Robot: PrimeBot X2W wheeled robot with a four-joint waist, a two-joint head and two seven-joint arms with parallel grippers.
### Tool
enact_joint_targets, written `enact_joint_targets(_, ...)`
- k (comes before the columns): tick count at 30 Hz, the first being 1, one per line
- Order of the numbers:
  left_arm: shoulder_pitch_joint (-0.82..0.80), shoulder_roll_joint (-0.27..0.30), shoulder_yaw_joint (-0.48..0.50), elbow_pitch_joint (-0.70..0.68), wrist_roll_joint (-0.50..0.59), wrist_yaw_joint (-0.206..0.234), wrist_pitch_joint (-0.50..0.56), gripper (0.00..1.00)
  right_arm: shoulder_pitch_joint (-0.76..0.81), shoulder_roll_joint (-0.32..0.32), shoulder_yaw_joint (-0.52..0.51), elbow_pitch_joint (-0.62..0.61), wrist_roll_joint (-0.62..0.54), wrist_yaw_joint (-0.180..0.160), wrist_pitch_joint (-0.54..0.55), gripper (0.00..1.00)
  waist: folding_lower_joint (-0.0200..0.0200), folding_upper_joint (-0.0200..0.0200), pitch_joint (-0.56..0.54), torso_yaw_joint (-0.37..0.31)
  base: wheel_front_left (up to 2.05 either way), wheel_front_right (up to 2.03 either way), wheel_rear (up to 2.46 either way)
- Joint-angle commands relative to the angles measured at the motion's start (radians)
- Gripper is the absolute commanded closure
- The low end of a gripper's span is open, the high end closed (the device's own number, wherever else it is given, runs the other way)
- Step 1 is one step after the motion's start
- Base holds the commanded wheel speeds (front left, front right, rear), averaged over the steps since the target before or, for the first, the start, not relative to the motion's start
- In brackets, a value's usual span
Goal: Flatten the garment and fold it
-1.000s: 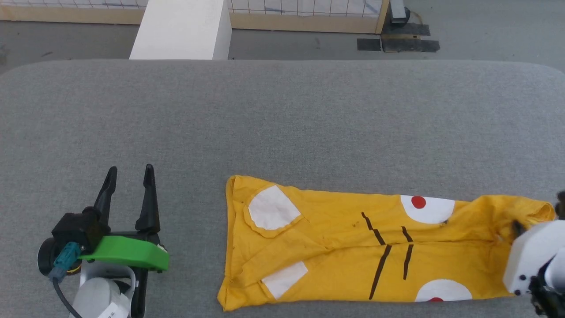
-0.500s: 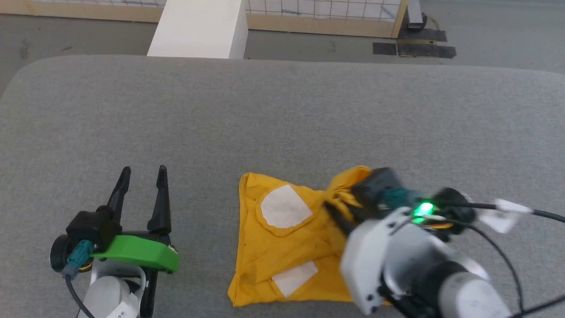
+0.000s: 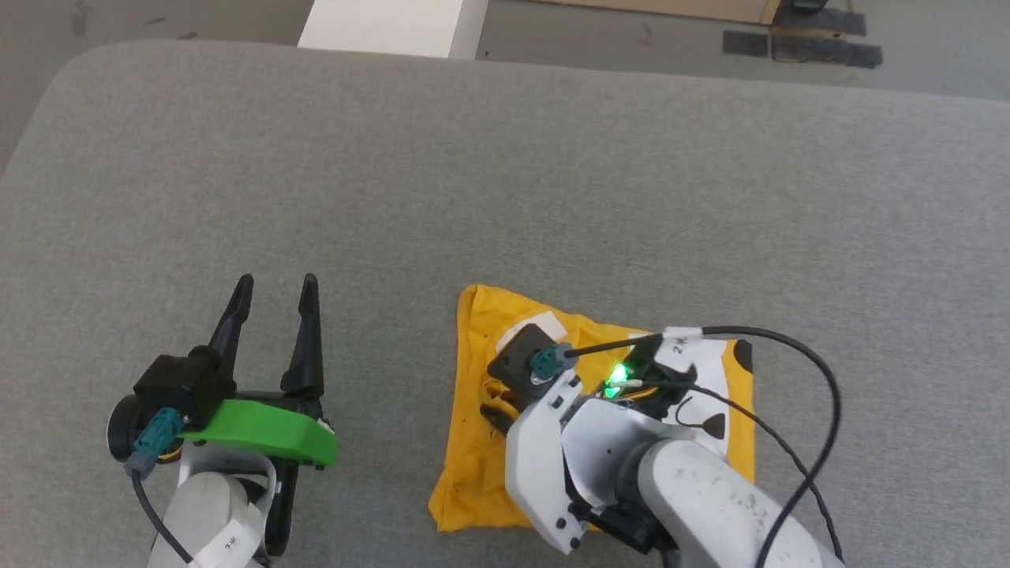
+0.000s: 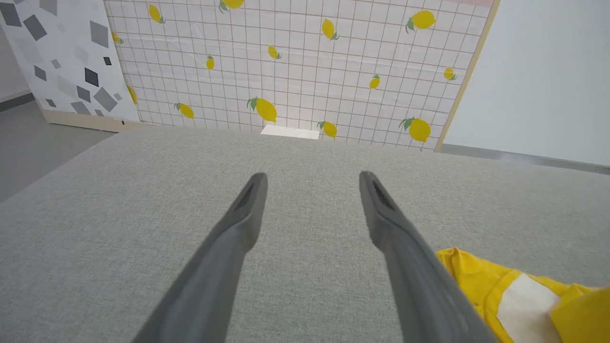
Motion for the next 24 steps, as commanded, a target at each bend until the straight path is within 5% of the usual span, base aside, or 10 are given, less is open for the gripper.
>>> enact_joint_targets(1, -0.019, -0.003, 0.0, 0.003, -0.012, -0.007, -0.004, 0.0, -0.022, 0.002, 0.009, 0.026, 0.018, -0.001, -0.012, 1.0, -0.0001, 0.0, 0.01, 0.007, 0.0, 0.0, 0.0)
enact_joint_targets(2, -0.019, -0.004, 0.0, 0.004, -0.012, -0.007, -0.004, 0.0, -0.028, 0.002, 0.018, 0.042, 0.03, -0.001, -0.015, 0.73, -0.0001, 0.0, 0.011, 0.007, 0.0, 0.0, 0.0)
enact_joint_targets(3, -0.019, -0.004, 0.002, 0.005, -0.011, -0.007, -0.004, 0.0, -0.033, 0.002, 0.02, 0.06, 0.045, -0.001, -0.017, 0.0, -0.0001, 0.0, 0.011, 0.006, 0.0, 0.0, 0.0)
enact_joint_targets(11, -0.009, 0.001, 0.016, 0.012, -0.007, -0.007, -0.004, 0.0, -0.061, 0.002, -0.018, 0.01, 0.159, -0.001, -0.232, 0.0, -0.0001, 0.0, -0.016, -0.025, 0.0, 0.0, 0.0)
enact_joint_targets(12, -0.002, 0.005, 0.019, 0.013, -0.007, -0.007, -0.004, 0.0, -0.047, 0.002, -0.07, -0.048, 0.187, -0.001, -0.359, 0.0, -0.0001, 0.0, -0.037, -0.039, 0.0, 0.0, 0.0)
enact_joint_targets(17, 0.024, 0.014, 0.03, 0.01, -0.005, -0.007, -0.004, 0.0, 0.053, 0.003, -0.275, -0.152, 0.146, -0.001, -0.596, 0.0, -0.0001, 0.0, -0.078, -0.068, 0.0, 0.0, 0.0)
enact_joint_targets(24, 0.051, 0.02, 0.042, 0.001, -0.006, -0.007, -0.004, 0.0, 0.318, 0.003, -0.599, -0.191, 0.173, -0.001, -0.71, 0.0, -0.0001, 0.0, -0.113, -0.096, 0.0, 0.0, 0.0)
